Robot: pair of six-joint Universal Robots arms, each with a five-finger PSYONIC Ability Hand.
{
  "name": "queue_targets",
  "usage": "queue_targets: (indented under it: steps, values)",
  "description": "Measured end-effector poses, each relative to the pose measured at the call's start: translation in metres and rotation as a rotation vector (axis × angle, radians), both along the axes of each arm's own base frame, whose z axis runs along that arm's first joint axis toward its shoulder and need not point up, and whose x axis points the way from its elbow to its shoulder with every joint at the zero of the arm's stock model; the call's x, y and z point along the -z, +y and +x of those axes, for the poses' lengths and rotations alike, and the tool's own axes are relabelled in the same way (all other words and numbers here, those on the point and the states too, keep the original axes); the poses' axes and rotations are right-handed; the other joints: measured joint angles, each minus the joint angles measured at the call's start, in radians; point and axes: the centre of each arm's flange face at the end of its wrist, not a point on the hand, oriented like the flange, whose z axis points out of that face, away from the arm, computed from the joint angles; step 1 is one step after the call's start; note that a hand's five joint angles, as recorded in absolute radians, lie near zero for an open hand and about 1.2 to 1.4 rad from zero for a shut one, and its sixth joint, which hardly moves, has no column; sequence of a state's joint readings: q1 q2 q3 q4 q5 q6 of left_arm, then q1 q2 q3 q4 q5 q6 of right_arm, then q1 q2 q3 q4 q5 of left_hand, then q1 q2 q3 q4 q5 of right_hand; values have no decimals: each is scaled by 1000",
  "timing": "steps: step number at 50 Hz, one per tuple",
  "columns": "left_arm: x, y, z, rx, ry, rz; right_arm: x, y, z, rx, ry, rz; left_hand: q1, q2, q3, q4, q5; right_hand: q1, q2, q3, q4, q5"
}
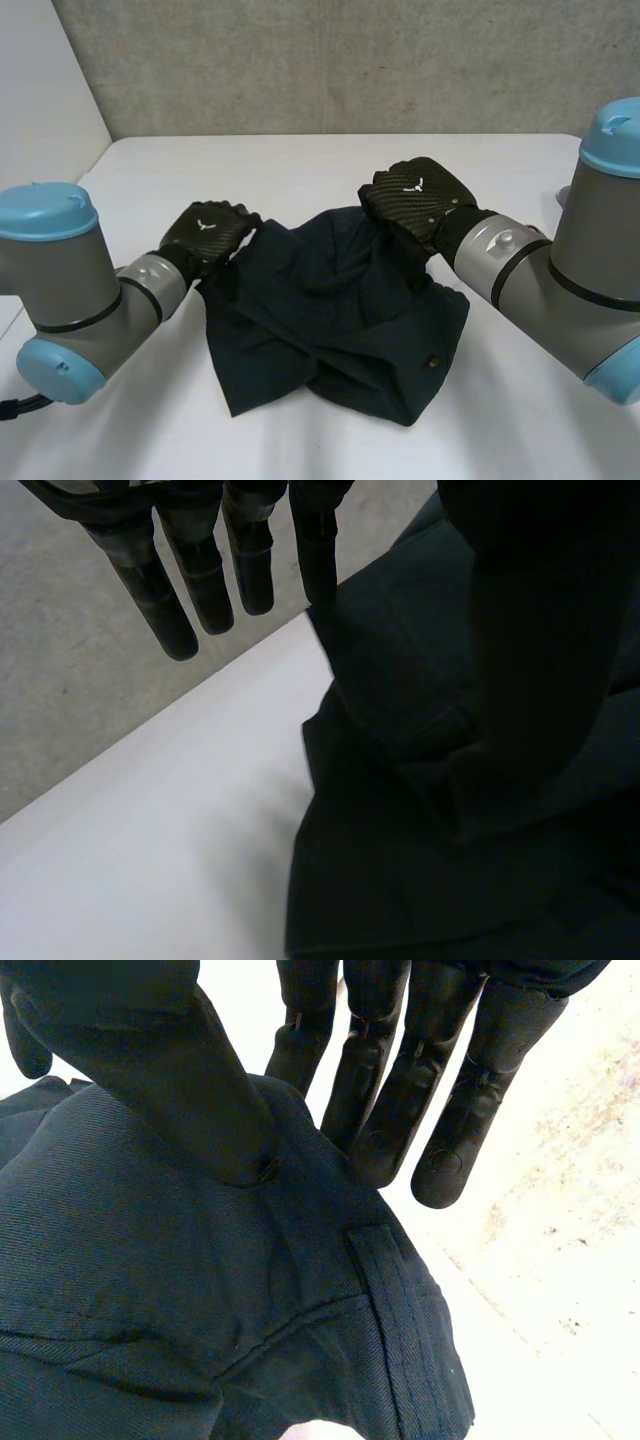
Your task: Fold the laundry.
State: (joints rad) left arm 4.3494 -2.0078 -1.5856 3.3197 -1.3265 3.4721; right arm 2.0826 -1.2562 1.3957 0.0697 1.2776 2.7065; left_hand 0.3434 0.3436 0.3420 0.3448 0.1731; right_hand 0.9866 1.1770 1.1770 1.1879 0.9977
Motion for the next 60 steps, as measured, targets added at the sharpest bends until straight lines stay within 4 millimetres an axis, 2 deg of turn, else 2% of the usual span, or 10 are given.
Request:
queue_targets:
  steps: [11, 22, 24, 26, 28, 31, 39, 46, 52, 60]
  values:
    - [5, 5, -12, 53, 6, 1, 3, 1, -1, 1, 5, 8, 110, 104, 104, 103, 103, 0, 0, 0, 0, -1]
    - [18, -5, -23, 62, -3, 7, 2, 1, 0, 9, -47, 53, 754, 752, 750, 751, 733, -10, -12, -13, -15, -12]
    - [18, -6, -24, 60, -3, 2, 1, 0, 0, 11, -57, 62, 783, 826, 818, 829, 794, -105, -150, -147, -156, -134]
    - [15, -7, -25, 57, -1, -10, -1, 0, 0, 13, -60, 71, 783, 842, 832, 846, 798, -364, -423, -416, -425, -397]
    - [7, -8, -26, 51, 4, -30, -4, -1, -2, 17, -52, 82, 783, 846, 837, 849, 798, -703, -825, -815, -825, -804]
    - [-9, -7, -26, 39, 16, -69, -9, -5, -8, 35, -28, 106, 783, 846, 837, 849, 798, -786, -952, -953, -956, -930]
    - [-68, 12, -17, 14, 58, -176, -31, -37, -46, 143, 20, 144, 783, 850, 842, 849, 798, -787, -962, -963, -960, -931]
    - [-94, 35, -8, 16, 66, -193, -36, -50, -67, 170, 70, 151, 783, 850, 844, 853, 798, -787, -962, -963, -960, -931]
    - [-105, 55, -3, 24, 67, -189, -25, -50, -68, 129, 96, 219, 783, 851, 844, 853, 798, -787, -962, -963, -960, -931]
    - [-107, 70, 0, 5, 59, -174, 12, -65, -57, 100, 30, 336, 783, 851, 844, 853, 798, -787, -962, -963, -960, -931]
